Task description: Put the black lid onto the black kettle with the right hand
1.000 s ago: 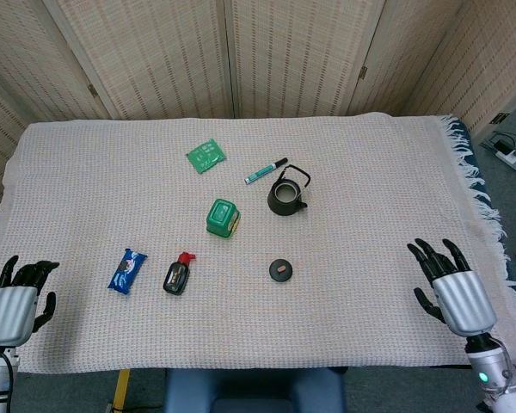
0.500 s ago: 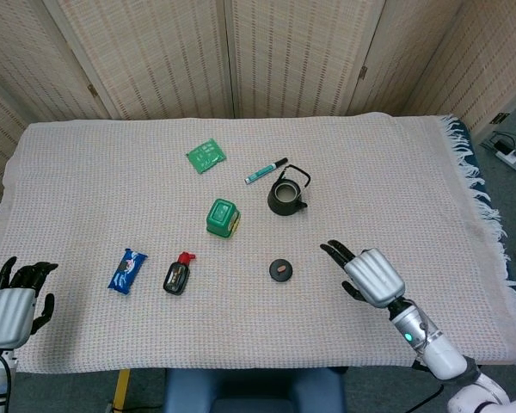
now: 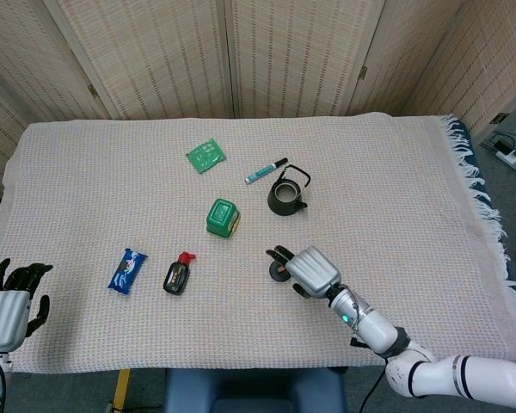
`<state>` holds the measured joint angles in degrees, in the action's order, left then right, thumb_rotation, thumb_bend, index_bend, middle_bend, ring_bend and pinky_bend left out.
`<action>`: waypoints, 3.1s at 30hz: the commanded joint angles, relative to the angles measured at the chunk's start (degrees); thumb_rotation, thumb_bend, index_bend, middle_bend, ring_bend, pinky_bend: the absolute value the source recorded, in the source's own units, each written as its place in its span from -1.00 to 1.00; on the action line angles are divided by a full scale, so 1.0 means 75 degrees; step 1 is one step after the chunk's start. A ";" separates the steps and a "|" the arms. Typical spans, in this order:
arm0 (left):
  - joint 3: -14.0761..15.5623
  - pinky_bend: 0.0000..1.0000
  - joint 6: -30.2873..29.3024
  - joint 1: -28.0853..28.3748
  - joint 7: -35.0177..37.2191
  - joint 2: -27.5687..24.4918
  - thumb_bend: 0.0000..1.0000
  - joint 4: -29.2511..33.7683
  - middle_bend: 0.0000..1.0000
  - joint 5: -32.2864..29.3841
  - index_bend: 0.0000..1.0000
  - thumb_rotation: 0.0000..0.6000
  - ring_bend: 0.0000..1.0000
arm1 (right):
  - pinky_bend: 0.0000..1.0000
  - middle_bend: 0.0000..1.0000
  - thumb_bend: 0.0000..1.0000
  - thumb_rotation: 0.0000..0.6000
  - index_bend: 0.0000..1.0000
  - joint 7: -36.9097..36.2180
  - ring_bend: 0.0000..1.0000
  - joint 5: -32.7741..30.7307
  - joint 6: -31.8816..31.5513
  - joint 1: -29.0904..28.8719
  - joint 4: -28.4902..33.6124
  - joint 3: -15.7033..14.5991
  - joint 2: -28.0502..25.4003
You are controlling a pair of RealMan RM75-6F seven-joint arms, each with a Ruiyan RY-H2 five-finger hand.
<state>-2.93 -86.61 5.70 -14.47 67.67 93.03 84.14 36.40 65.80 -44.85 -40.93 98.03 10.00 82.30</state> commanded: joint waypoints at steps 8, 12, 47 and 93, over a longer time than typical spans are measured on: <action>0.0007 -0.91 -0.0038 -0.0039 0.0005 -0.0016 0.05 0.0019 -0.63 0.0019 -0.59 1.00 -0.63 | 0.78 -0.58 -0.23 1.00 -0.85 0.0764 0.64 -0.0925 -0.0151 -0.0652 -0.0658 -0.0254 0.0711; 0.0005 -0.91 -0.0050 -0.0059 0.0007 -0.0025 0.04 0.0016 -0.63 0.0007 -0.59 1.00 -0.63 | 0.78 -0.54 -0.23 1.00 -0.78 0.0786 0.65 -0.1098 -0.0243 -0.0780 -0.0913 -0.0351 0.0896; -0.0001 -0.91 0.0002 -0.0109 0.0266 0.0015 0.05 -0.0201 -0.63 -0.0025 -0.59 1.00 -0.63 | 0.81 -0.37 -0.23 1.00 -0.44 0.1232 0.70 -0.1423 -0.0850 -0.1240 -0.1487 -0.0998 0.1492; -0.0073 -0.91 0.0116 -0.0116 0.0043 -0.0050 0.05 -0.0058 -0.63 -0.0271 -0.59 1.00 -0.63 | 0.86 -0.29 -0.23 1.00 -0.30 0.1392 0.74 -0.3793 0.0164 -0.3183 -0.5043 0.0544 0.2056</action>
<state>-3.46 -85.77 4.83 -14.13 67.32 92.58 82.15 46.86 38.53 -44.64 -63.72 61.97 13.78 96.30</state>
